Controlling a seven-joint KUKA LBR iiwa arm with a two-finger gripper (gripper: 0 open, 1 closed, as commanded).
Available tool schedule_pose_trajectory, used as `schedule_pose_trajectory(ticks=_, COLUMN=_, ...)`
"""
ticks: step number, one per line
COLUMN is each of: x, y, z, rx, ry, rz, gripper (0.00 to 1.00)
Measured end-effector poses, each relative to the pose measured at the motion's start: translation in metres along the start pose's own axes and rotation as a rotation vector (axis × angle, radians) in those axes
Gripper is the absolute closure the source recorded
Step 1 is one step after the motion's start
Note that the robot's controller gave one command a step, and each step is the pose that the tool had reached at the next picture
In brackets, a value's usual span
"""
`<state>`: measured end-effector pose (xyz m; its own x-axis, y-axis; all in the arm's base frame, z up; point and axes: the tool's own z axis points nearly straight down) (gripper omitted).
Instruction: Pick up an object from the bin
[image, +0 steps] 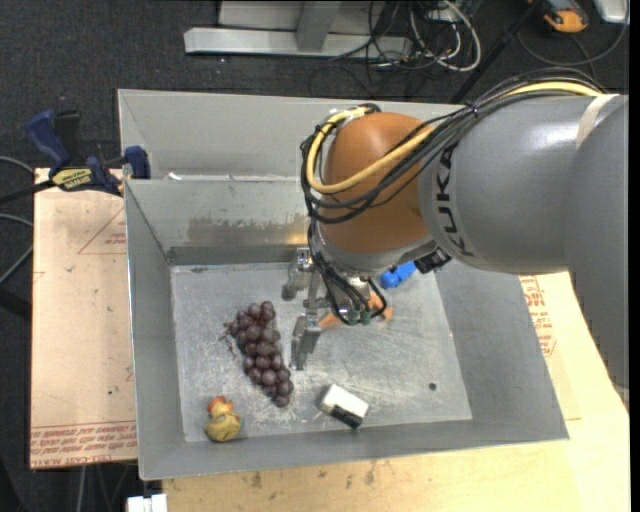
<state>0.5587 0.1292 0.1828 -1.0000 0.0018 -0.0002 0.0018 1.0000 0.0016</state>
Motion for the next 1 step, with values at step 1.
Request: schedule_pose_trajectory(ticks=1, x=0.0000, y=0.0000, z=0.0000, rx=0.000, ry=0.000, rz=0.000, gripper=0.00)
